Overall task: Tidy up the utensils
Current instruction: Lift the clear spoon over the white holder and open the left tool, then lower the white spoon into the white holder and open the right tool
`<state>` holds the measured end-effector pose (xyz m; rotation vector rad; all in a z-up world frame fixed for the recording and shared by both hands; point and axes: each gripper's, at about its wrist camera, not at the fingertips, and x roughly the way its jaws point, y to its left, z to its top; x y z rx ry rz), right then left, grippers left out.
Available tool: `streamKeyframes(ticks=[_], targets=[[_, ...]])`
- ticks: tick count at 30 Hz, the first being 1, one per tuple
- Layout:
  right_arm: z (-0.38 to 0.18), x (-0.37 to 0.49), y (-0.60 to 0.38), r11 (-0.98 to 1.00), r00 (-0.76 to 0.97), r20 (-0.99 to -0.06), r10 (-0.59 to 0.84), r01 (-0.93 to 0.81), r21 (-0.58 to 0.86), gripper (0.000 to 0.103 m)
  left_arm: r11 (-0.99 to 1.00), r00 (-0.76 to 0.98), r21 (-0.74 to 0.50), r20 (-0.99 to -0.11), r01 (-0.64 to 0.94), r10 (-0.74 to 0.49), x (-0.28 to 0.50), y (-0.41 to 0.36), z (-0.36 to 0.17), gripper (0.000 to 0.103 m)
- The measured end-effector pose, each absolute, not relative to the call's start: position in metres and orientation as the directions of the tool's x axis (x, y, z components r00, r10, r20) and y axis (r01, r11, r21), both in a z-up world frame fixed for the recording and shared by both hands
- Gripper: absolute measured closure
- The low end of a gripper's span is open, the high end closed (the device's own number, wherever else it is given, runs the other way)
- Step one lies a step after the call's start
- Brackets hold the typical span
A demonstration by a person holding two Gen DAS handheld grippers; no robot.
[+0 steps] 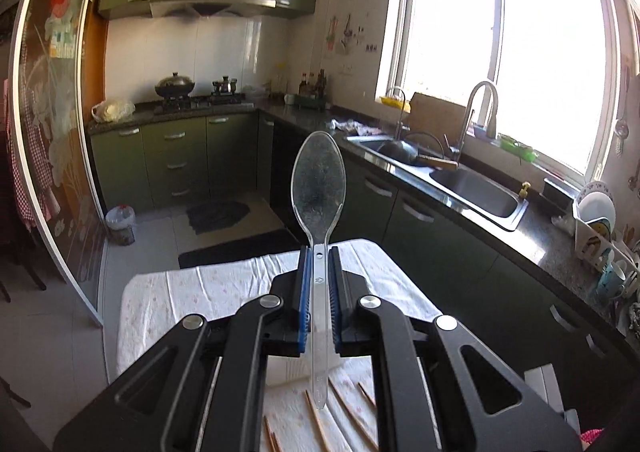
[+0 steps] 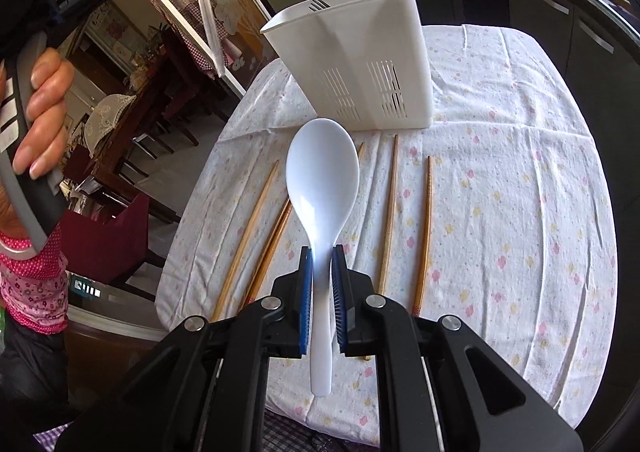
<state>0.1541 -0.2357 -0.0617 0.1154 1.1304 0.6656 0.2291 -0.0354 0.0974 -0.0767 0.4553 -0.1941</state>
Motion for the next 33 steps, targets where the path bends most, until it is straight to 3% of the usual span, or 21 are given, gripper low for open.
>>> streamKeyframes(ticks=[4,7,19,22,24,33], targets=[[-0.061,0.156,-0.241,0.802,0.264,-0.791,0.552,-0.429,0.416,0.092,0.985,0.948,-0.091,-0.272,0.147,-0.166,0.246,-0.036,0.098,0.095],[-0.061,0.157,-0.246,0.799,0.266,-0.785,0.559,-0.425,0.425,0.092,0.991,0.967,-0.059,-0.222,0.116,-0.127,0.260,-0.040,0.086,0.095],[-0.024,0.171,-0.252,0.797,0.380,-0.716,0.586,-0.429,0.425,0.092,0.991,0.944,-0.057,-0.303,0.118,-0.129,0.278,-0.044,0.021,0.094],[-0.003,0.183,-0.248,0.808,0.448,-0.682,0.578,-0.431,0.402,0.092,0.991,0.940,-0.061,-0.315,0.120,-0.133,0.274,-0.040,0.016,0.085],[0.013,0.194,-0.244,0.815,0.505,-0.644,0.574,-0.431,0.388,0.092,0.990,0.939,-0.071,-0.314,0.121,-0.137,0.270,-0.036,0.015,0.079],[0.063,0.255,-0.223,0.874,0.782,-0.400,0.478,-0.377,0.306,0.092,0.986,0.941,-0.099,-0.300,0.132,-0.156,0.252,-0.021,0.025,0.079]])
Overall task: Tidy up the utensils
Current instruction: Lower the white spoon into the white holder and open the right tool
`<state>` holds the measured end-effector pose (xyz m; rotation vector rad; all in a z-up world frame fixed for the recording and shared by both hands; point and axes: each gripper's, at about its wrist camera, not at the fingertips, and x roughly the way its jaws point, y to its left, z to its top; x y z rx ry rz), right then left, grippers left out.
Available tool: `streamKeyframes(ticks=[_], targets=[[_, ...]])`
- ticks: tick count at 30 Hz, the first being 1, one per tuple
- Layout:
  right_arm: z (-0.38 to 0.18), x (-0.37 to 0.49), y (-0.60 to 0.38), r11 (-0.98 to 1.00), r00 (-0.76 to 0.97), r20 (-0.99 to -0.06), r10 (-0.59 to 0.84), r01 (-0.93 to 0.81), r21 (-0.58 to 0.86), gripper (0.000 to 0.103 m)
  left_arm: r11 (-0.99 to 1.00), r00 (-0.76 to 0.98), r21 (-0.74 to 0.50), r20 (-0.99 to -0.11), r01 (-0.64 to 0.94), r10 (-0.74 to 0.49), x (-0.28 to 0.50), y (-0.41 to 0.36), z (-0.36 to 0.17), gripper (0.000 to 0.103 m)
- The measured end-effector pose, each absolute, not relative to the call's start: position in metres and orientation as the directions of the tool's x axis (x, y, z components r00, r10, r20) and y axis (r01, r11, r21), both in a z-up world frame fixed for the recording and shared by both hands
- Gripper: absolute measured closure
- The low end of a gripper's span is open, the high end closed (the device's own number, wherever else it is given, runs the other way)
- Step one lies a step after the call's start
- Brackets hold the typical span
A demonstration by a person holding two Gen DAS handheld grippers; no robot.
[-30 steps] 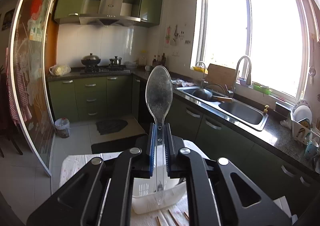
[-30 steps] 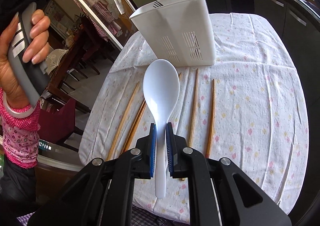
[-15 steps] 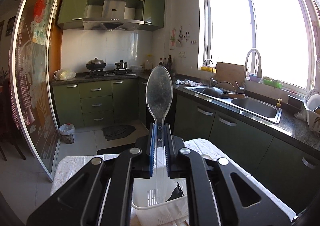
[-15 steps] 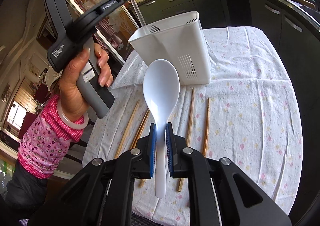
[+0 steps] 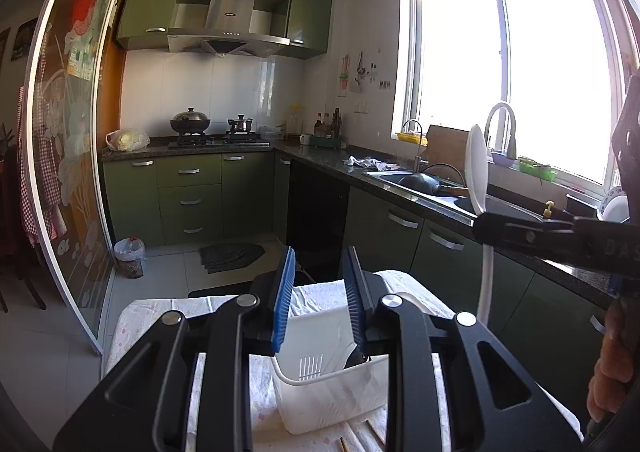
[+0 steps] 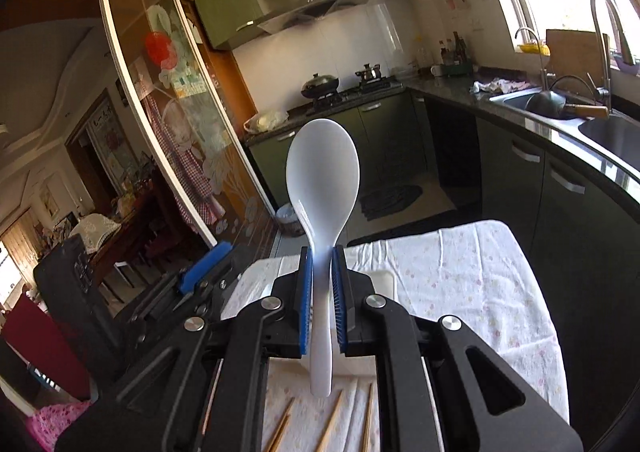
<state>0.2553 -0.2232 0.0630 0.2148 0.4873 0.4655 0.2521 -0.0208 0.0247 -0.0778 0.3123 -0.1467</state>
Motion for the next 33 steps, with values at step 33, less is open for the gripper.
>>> streamKeyframes(ticks=[33], targets=[[-0.003,0.259,-0.196,0.918,0.854,-0.337,0.396,-0.355,0.180,0.064,0.988,0.935,-0.078,-0.321,0.131,-0.149,0.239,-0.025,0.015,0.078]])
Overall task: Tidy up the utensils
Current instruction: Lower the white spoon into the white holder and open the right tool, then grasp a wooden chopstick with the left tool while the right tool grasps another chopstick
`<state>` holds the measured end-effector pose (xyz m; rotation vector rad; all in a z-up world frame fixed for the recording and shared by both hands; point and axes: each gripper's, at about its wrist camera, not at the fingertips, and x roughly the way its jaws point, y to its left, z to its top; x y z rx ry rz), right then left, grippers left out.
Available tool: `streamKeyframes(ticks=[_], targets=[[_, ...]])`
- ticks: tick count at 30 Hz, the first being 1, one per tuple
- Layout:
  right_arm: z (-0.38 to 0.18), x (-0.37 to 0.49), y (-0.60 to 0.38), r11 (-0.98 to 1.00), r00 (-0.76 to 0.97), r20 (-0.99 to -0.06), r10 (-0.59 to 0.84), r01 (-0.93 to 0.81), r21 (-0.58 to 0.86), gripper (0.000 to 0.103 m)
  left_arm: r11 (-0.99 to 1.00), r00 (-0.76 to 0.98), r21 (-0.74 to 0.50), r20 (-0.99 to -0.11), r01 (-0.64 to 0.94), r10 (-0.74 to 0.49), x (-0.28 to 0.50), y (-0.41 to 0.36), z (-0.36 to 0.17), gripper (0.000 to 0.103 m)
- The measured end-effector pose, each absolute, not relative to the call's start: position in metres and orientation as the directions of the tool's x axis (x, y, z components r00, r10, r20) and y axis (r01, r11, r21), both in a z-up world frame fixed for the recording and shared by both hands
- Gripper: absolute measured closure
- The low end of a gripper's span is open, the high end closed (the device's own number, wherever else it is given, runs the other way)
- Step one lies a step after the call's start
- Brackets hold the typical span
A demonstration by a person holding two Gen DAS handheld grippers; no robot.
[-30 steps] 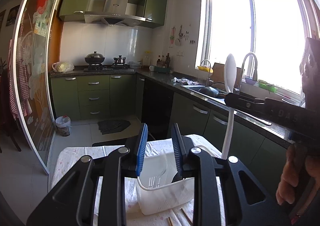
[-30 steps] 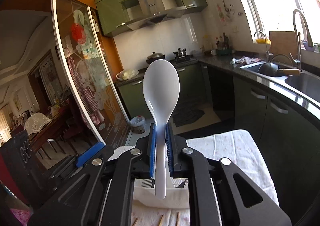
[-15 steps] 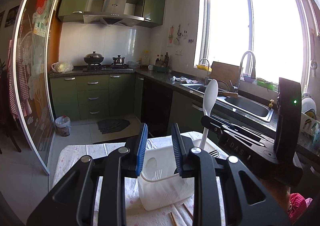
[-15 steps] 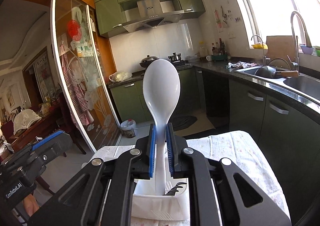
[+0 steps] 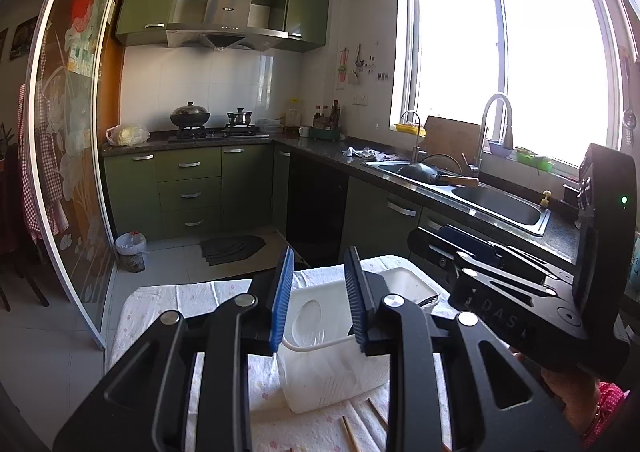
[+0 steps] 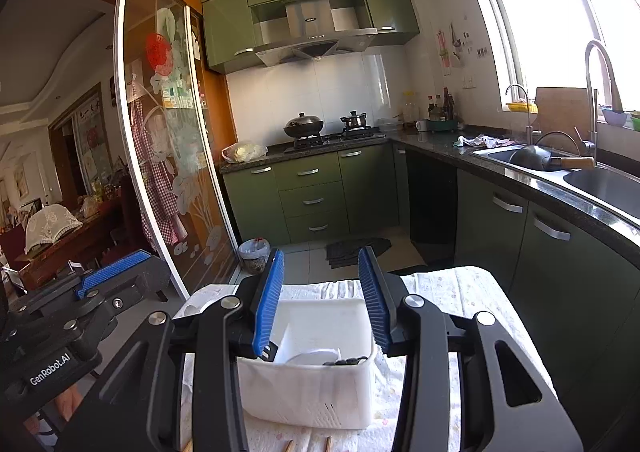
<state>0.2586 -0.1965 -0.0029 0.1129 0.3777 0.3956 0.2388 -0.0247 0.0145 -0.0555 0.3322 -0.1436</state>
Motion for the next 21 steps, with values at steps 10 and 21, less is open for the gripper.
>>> streamKeyframes(ticks=[10,21], targets=[[-0.041,0.206,-0.222,0.918,0.717,-0.579,0.389,-0.353,0.180,0.064,0.993,0.831,-0.081,-0.543,0.091,-0.121,0.202,-0.008,-0.018,0.068],[-0.074,0.169,-0.216,0.903,0.587,-0.718,0.375,-0.405,0.141,0.064,0.996,0.384,-0.092,-0.920,-0.008,-0.082,0.210,0.018,-0.105,0.093]])
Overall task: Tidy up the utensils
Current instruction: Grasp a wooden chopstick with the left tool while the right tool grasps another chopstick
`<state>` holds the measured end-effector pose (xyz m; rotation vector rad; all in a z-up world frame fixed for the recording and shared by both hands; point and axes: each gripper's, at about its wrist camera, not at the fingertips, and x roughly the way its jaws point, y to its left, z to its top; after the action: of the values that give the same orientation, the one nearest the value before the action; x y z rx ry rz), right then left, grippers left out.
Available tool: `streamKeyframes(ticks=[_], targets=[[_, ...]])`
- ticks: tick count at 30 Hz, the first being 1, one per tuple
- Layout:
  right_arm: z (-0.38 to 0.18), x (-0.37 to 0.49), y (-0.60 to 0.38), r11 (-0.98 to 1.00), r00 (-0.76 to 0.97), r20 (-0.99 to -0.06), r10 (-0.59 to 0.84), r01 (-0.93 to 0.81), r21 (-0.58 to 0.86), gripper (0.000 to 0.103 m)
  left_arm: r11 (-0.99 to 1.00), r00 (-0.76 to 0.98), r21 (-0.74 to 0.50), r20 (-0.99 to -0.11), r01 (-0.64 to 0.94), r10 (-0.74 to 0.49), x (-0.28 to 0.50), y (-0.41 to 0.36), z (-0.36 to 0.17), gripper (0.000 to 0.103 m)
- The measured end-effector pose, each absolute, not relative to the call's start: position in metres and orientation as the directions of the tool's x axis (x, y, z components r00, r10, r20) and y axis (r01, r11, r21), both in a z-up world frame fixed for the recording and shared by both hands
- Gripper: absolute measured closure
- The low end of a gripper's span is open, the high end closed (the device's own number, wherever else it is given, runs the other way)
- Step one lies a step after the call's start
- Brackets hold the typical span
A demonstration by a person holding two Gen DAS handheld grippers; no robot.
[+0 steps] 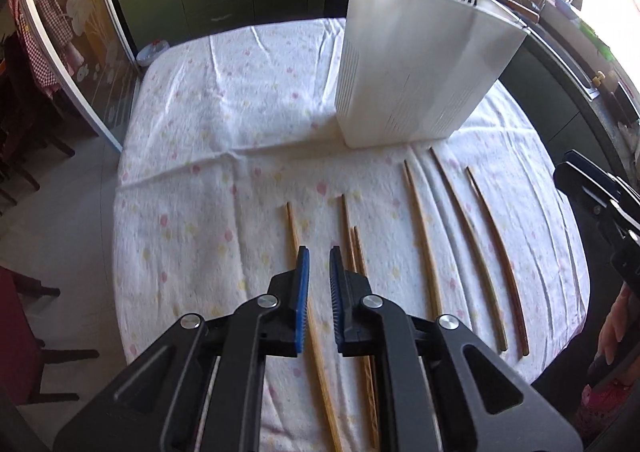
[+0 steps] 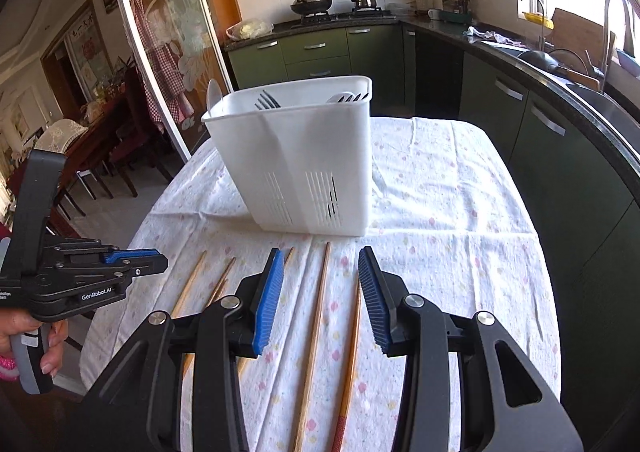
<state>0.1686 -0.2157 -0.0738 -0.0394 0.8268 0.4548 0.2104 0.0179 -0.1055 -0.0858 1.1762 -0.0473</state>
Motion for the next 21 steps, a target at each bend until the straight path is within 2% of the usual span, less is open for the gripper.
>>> streamKeyframes(ticks=[7,14,18,21], targets=[[-0.076,0.165,-0.211,0.896,0.551,-0.748,0.371,-0.425,0.131,0.064,0.995,0.223,-0.074,-0.973,-0.063,-0.058,0.219,0.017,-0.140,0.093],[-0.077,0.175,-0.214,0.901,0.532,-0.778,0.335,-0.424,0.098,0.064,0.995,0.167,-0.035,-0.986,-0.096,-0.019,0.226,0.021,-0.152,0.093],[-0.093,0.186,-0.209,0.896,0.460,-0.839,0.292,-0.438,0.072,0.056,0.995,0.143,-0.032,-0.990,-0.098,-0.018,0.228,0.020,-0.151,0.093],[-0.112,0.194,-0.203,0.890,0.388,-0.884,0.263,-0.452,0.066,0.056,0.994,0.126,-0.034,-0.992,-0.101,-0.021,0.229,0.021,-0.152,0.092]])
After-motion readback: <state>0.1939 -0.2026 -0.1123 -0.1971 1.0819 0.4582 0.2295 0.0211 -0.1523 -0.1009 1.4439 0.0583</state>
